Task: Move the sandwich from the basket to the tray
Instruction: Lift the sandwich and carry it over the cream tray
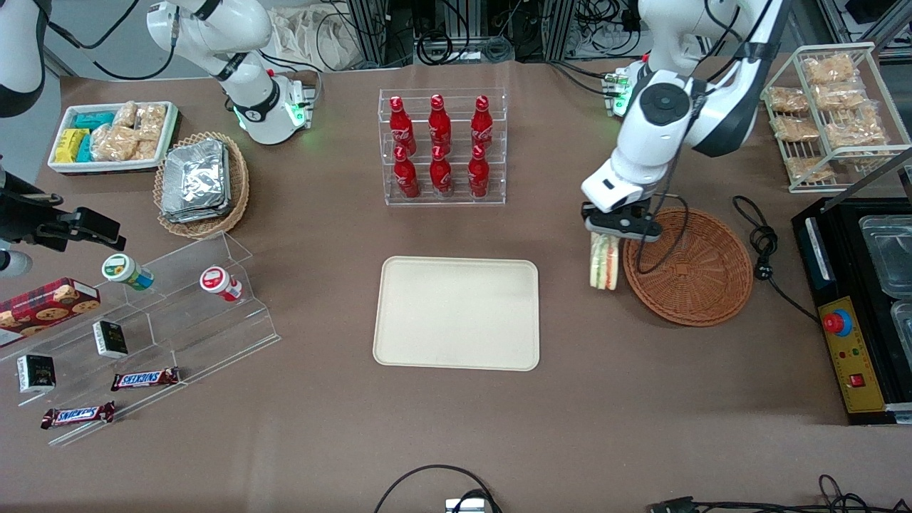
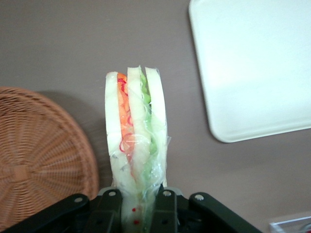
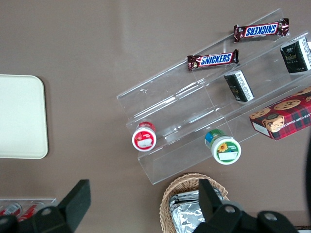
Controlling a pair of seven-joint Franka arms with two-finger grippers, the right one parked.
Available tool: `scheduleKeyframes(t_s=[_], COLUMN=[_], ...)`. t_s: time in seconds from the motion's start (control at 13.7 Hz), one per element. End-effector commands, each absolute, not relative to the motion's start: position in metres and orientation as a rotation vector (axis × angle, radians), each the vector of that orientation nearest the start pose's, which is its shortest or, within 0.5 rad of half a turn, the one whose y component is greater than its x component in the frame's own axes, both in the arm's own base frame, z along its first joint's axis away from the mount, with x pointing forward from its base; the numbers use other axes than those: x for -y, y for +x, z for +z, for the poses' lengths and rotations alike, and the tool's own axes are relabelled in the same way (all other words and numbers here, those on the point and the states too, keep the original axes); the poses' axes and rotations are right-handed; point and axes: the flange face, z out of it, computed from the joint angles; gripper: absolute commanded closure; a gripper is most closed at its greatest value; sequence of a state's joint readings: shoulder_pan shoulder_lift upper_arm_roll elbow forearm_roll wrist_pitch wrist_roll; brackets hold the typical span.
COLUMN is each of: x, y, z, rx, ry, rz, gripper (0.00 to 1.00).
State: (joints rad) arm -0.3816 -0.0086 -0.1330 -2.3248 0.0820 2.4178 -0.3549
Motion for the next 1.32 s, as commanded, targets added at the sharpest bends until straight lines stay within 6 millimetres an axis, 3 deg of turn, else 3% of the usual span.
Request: scheduleKeyframes(t_s=[0.0, 0.22, 0.37, 0.59, 1.02, 1.24], x=[0.327, 0.366, 0.377, 0.405, 0.419, 0.42], y=[0.503, 0.534, 0.551, 0.553, 0.546, 0.547], z=[0.336, 0.329, 0.32, 0.302, 0.253, 0.245], rx=[-0.228, -0.164, -0.154, -0.149, -0.159, -0.165], ry=[-3.102, -3.118, -3.132, -3.14, -3.126, -3.122], rz=[-0.003, 0.005, -0.003, 0.001, 0.093, 0.106], gripper=[1.0, 1.0, 1.0, 1.0, 1.0, 1.0])
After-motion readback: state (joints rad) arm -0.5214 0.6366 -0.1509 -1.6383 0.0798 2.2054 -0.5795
